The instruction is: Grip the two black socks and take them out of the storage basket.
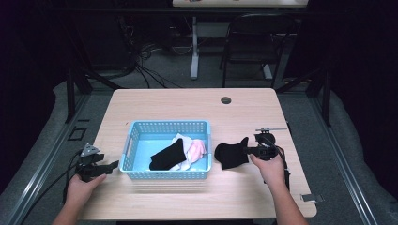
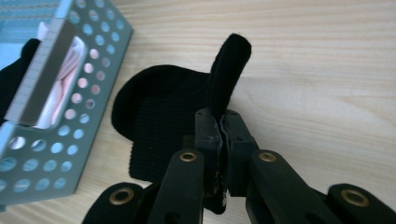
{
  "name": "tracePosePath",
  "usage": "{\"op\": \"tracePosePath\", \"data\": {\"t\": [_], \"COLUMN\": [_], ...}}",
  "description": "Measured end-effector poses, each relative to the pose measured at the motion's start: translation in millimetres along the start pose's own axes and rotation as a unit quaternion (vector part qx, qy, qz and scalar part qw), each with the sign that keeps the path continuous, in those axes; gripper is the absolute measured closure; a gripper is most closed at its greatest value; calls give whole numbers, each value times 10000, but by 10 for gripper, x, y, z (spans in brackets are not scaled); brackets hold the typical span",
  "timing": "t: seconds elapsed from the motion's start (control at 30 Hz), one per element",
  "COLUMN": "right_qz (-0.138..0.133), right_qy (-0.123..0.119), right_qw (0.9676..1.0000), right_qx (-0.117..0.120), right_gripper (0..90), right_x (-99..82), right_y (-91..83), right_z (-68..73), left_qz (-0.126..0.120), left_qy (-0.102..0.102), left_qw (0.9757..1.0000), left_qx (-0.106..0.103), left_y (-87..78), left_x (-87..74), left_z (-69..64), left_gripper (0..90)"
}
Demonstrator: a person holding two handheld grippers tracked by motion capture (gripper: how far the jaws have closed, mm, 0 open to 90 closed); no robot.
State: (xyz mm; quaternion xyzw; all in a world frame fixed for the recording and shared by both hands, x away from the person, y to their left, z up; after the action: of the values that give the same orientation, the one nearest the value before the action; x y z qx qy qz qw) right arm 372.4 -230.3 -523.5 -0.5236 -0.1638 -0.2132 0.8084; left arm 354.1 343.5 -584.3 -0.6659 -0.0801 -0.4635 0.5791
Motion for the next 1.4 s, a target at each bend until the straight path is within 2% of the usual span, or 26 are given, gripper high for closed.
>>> {"op": "tracePosePath", "data": {"t": [0.13, 0.23, 0.3, 0.5, 0.57, 0.67, 0.7, 1.0, 1.13, 1.17, 1.27, 1.3, 1.33, 1.37, 1.4], "right_qz": [-62, 3, -2, -92, -195, -279, -287, -431, -406, -362, -349, -311, -311, -267, -267], "right_qy": [173, 346, 392, 360, 338, 210, 182, 75, -13, -104, -140, -182, -182, -202, -202], "right_qw": [9998, 9994, 9992, 9993, 9991, 9984, 9986, 9984, 9987, 9990, 9991, 9993, 9993, 9994, 9994], "right_qx": [-57, 1, 14, -89, -188, -455, -417, -355, -303, -256, -190, -72, -72, 50, 50], "right_gripper": [865, 865, 864, 825, 794, 746, 733, 674, 669, 668, 665, 661, 661, 659, 659], "right_x": [-31, -64, -78, -96, -110, -142, -148, -149, -139, -129, -117, -95, -95, -61, -61], "right_y": [17, 47, 61, 68, 63, 44, 33, -56, -80, -103, -132, -166, -166, -201, -201], "right_z": [-123, -232, -256, -279, -285, -288, -289, -183, -116, -60, -12, 38, 38, 107, 107], "left_qz": [15, 20, 40, 74, 73, 64, 56, 48, 33, 21, 22, 19, 19, 11, 11], "left_qy": [-5, -7, -20, -15, -14, -20, -24, -28, -22, -30, -25, -25, -25, -17, -17], "left_qw": [10000, 10000, 10000, 10000, 10000, 10000, 10000, 10000, 10000, 10000, 10000, 10000, 10000, 10000, 10000], "left_qx": [-4, -1, 4, 13, 14, 13, 13, 18, 19, 22, 20, 11, 11, 16, 16], "left_y": [4, 6, 9, 16, 17, 15, 13, 5, 0, 0, 2, 3, 3, 2, 2], "left_x": [-4, -7, -12, -16, -16, -15, -15, -15, -14, -12, -11, -10, -10, -7, -7], "left_z": [1, 1, 2, 0, 0, 2, 3, 9, 10, 7, 4, 2, 2, 3, 3], "left_gripper": [259, 259, 259, 259, 259, 259, 259, 259, 259, 259, 259, 259, 259, 259, 259]}}
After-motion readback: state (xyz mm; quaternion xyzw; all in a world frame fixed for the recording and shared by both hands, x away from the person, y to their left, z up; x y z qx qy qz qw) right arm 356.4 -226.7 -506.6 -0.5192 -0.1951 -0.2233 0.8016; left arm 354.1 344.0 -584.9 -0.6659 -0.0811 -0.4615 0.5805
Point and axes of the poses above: each handheld gripper's, and its own axes: y roughly forward along the jaws, x roughly out of its top, z roughly to its left, the point moved 1 cm from there along y, roughly forward along the jaws, and after that the axes turned 10 degrees about y, right-handed, at the moved point
